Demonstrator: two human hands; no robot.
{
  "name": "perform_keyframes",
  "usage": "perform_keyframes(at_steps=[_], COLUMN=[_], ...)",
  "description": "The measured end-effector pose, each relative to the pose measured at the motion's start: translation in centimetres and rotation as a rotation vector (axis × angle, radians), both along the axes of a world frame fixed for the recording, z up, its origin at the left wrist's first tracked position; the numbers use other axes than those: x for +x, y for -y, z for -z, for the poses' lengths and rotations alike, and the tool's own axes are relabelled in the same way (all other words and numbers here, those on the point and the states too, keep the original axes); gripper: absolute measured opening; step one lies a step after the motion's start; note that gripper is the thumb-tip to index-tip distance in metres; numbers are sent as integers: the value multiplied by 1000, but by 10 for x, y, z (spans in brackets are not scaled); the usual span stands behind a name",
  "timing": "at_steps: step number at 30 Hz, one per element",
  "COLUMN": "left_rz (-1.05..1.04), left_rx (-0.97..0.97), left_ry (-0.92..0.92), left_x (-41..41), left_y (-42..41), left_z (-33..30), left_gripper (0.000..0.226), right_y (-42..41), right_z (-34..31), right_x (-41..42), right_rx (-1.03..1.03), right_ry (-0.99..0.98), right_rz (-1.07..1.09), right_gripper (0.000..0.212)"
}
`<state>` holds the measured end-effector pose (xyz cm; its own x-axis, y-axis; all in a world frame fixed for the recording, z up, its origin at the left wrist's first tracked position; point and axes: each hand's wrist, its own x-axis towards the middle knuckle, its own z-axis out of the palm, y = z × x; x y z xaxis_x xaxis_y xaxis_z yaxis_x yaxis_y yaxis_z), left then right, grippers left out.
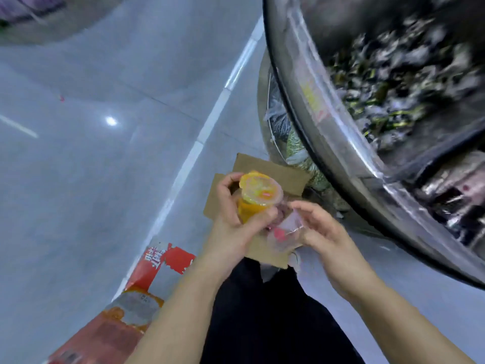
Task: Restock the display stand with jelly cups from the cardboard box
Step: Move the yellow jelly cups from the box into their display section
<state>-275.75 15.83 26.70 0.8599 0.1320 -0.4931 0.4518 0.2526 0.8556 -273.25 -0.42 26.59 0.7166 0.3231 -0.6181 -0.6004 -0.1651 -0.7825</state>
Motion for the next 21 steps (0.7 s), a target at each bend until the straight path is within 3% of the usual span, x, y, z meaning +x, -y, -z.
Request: perform_keyframes(at_steps=[4,6,8,12,16,21], left_rz=[234,350,412,524,728,700], left_rx=[-18,73,151,202,28,148], left_ry=[208,327,455,607,627,757], left_x=[32,48,64,87,96,102], left_y=[4,9,23,65,109,173], left_z=[-100,-136,-165,-207,-228,-249], left_gripper=[50,44,51,57,71,49], right_y=[20,28,38,67,107,170], right_z=[-123,-162,-191,-229,-253,-269], right_x=[23,27,27,14,6,17], right_rx=[62,74,44,-171,-303,-237], right_ry=[174,269,382,611,761,767], right_rz=[182,339,443,525,606,656], right_gripper=[30,25,27,31,26,28])
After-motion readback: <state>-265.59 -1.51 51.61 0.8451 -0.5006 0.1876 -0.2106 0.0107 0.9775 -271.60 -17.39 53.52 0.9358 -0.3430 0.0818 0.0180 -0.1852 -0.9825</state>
